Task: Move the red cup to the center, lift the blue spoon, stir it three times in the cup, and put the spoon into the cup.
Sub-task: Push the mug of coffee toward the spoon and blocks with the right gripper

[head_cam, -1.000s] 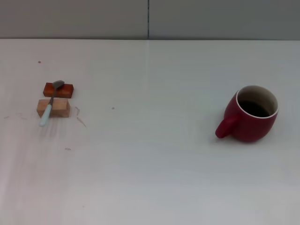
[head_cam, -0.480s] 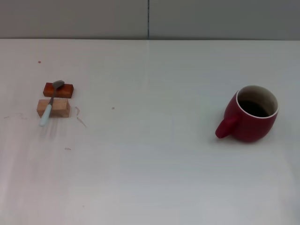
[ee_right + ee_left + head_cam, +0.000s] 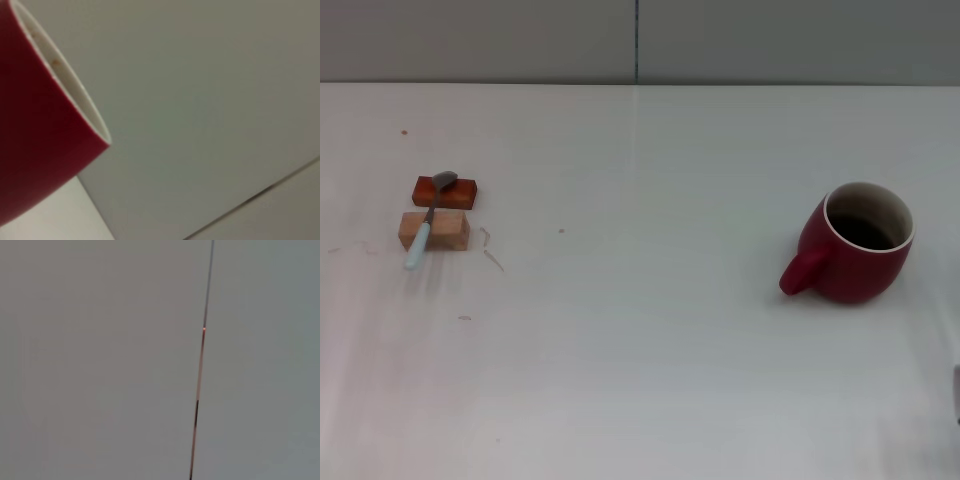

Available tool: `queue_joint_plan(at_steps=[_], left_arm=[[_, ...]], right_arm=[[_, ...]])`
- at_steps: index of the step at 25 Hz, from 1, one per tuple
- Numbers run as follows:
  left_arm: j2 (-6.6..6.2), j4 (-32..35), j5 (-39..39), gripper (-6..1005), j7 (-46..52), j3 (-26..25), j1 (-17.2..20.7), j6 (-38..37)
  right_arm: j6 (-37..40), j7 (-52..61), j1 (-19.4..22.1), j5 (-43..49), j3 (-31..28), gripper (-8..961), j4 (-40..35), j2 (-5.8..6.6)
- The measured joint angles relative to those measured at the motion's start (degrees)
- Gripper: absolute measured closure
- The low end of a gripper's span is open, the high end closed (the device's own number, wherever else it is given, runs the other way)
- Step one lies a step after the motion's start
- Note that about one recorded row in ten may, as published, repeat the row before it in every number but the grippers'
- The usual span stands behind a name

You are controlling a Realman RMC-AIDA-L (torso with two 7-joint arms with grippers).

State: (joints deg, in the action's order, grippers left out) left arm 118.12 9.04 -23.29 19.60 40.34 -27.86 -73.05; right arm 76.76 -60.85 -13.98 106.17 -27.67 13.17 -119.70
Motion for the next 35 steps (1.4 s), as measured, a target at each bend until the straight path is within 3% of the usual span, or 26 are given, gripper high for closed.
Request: queue_joint_plan(at_steps=[13, 35], left_arm=[[0.1, -0.1, 0.0, 142, 0.0, 0.0, 0.0, 0.0], [0.17, -0.2, 0.0, 140, 0.1, 0.0, 0.0, -0.1]], right_arm=[[-8.6, -4.5, -1.3, 0.0, 5.0, 897, 2.4, -0.09], [-15.8, -4.6, -5.4, 0.0, 9.6, 896, 7.9, -0.09]])
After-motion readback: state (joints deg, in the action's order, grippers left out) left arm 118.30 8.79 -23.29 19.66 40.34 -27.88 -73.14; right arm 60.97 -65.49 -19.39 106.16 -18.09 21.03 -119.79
